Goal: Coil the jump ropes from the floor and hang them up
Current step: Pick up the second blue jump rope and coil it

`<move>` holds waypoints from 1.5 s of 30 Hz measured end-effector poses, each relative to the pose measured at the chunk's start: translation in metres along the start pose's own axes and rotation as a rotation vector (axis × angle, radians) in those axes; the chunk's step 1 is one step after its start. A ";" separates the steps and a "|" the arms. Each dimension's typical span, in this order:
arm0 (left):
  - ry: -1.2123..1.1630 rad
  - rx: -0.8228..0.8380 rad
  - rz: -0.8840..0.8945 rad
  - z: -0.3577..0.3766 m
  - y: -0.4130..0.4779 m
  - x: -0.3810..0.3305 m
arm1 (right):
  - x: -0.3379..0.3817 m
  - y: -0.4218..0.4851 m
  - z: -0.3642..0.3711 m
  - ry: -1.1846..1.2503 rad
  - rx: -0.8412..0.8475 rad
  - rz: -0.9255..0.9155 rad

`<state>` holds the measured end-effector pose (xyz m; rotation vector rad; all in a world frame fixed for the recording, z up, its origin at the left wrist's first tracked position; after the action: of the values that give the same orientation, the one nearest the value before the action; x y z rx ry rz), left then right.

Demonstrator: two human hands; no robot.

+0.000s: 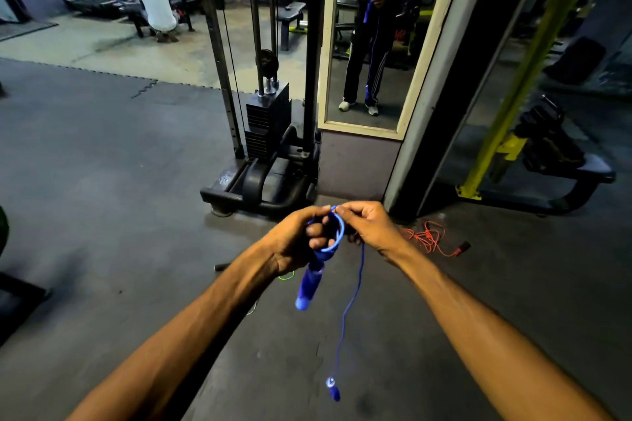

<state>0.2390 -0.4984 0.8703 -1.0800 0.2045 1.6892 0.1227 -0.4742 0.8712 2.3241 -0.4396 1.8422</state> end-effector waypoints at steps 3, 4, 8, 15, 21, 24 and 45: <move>-0.205 -0.111 0.127 -0.008 0.006 -0.009 | -0.031 -0.008 0.026 -0.128 0.055 0.095; -0.266 -0.165 0.174 -0.017 0.008 -0.011 | -0.039 -0.011 0.033 -0.221 0.092 0.092; -0.030 -0.391 0.368 -0.051 0.005 -0.014 | -0.031 -0.029 0.054 -0.761 0.307 -0.036; 0.866 -0.169 0.142 -0.044 0.014 0.019 | 0.059 -0.026 0.025 -0.724 0.312 -0.204; 0.121 0.222 0.036 -0.003 -0.012 0.004 | 0.042 -0.010 -0.020 -0.249 0.038 -0.165; -0.252 0.232 0.190 0.002 -0.019 -0.019 | -0.005 -0.018 0.006 -0.258 0.067 -0.006; -0.098 0.164 0.391 -0.006 -0.009 -0.035 | -0.036 -0.021 0.024 -0.194 0.113 0.085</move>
<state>0.2503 -0.5222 0.8953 -0.8701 0.5081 2.0279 0.1441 -0.4568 0.8318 2.6124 -0.4755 1.7253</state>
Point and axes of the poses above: each hand's wrist, its own y-axis towards the middle knuckle, its own z-axis out of the palm, x = y × z, the point moved 8 cm from there along y, towards the middle knuckle, and after that the axes turned 2 degrees about x, right-handed, at the moved point
